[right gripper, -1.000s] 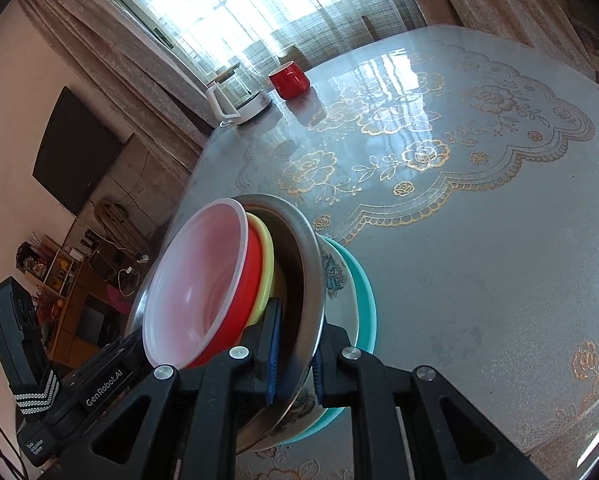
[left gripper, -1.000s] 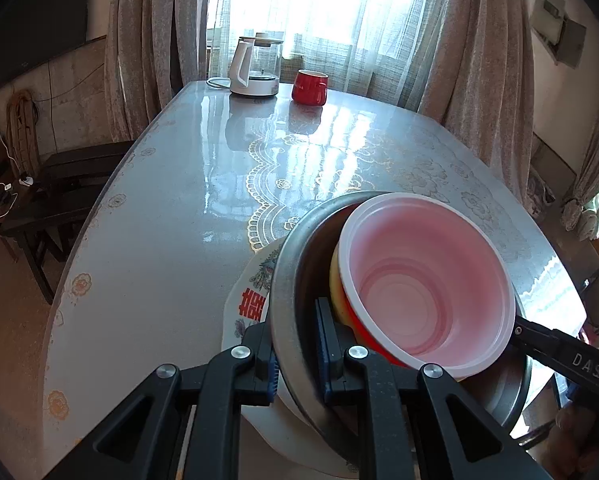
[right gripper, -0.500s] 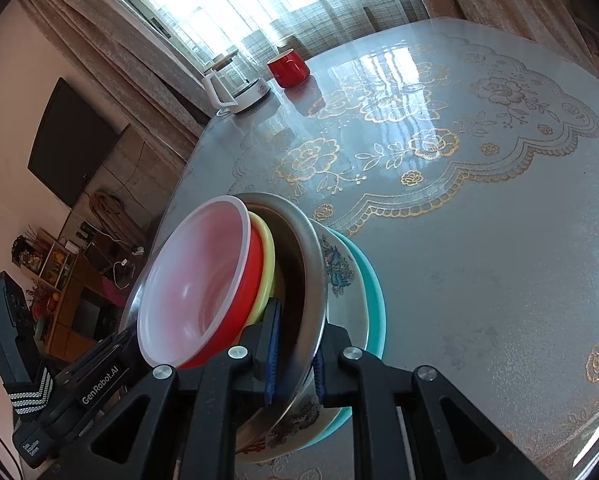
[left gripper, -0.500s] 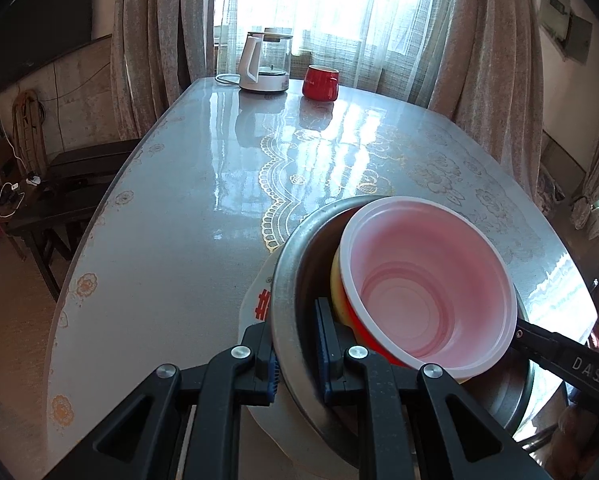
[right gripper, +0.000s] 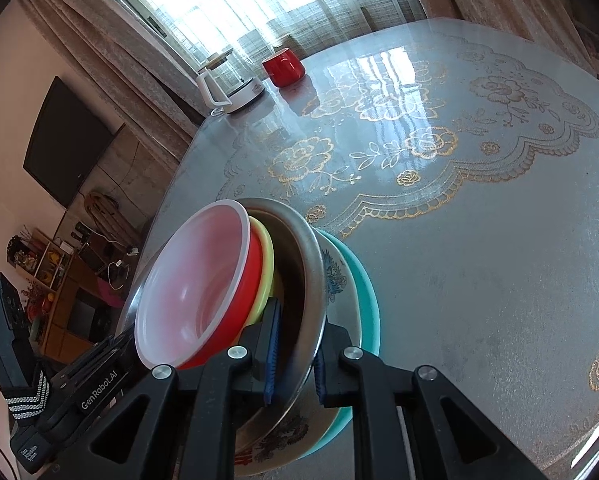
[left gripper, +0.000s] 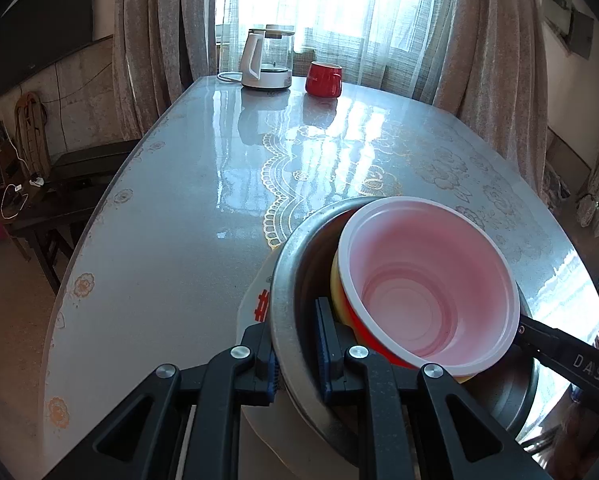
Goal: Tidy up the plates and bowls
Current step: 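Lower the steel bowl onto the plate stack and open both grippers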
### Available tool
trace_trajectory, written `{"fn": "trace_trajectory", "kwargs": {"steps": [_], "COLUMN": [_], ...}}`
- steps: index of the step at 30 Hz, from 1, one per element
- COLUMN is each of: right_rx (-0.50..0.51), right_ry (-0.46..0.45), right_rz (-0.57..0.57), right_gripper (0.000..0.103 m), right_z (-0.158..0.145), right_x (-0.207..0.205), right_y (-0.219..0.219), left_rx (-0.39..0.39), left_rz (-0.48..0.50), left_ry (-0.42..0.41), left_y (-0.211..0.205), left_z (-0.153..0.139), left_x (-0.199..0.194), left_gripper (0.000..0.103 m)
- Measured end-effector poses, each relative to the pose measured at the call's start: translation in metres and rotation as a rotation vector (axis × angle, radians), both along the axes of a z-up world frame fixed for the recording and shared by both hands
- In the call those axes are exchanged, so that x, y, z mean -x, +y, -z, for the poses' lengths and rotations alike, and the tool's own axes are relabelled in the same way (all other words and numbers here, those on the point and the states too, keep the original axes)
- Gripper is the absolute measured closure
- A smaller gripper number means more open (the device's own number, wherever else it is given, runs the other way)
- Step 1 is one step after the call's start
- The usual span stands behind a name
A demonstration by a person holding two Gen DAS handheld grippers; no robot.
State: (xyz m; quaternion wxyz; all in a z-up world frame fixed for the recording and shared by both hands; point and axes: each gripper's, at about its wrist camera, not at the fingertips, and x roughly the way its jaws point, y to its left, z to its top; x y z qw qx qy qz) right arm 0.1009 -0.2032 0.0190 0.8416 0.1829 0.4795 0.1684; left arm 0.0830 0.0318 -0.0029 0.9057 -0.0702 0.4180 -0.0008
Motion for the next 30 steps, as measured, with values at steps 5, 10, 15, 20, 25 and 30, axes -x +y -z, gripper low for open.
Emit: {"fn": "trace_trajectory", "kwargs": {"steps": [5,10,15,20,25,30], "right_rx": [0.011,0.036,0.016,-0.005,-0.018,-0.032], "right_ry": [-0.020,-0.030,-0.012,-0.022,-0.019,-0.022], "right_rz": [-0.009,-0.017,-0.017,-0.003,-0.028,-0.036], "right_gripper": [0.089,0.087,0.082,0.082,0.082,0.083], "right_z": [-0.001,-0.002,-0.002,-0.006,-0.008,-0.010], "right_x": [0.000,0.000,0.004,0.013,0.015,0.018], "right_y": [0.003,0.007,0.001,-0.010,-0.006,-0.004], "left_rx": [-0.005,0.012,0.013,0.019,0.002,-0.004], "left_rz": [-0.016,-0.014,-0.003,0.005,0.003,0.004], "left_ry": [0.001,0.005,0.002,0.011,0.015,0.015], "left_y": [0.003,0.005,0.007,0.007,0.005,0.005], "left_z": [0.002,0.005,0.005,0.005,0.004,0.005], "left_x": [-0.002,-0.003,-0.003,-0.002,0.003,0.005], "left_gripper": [0.087,0.087,0.087,0.087,0.086,0.085]}}
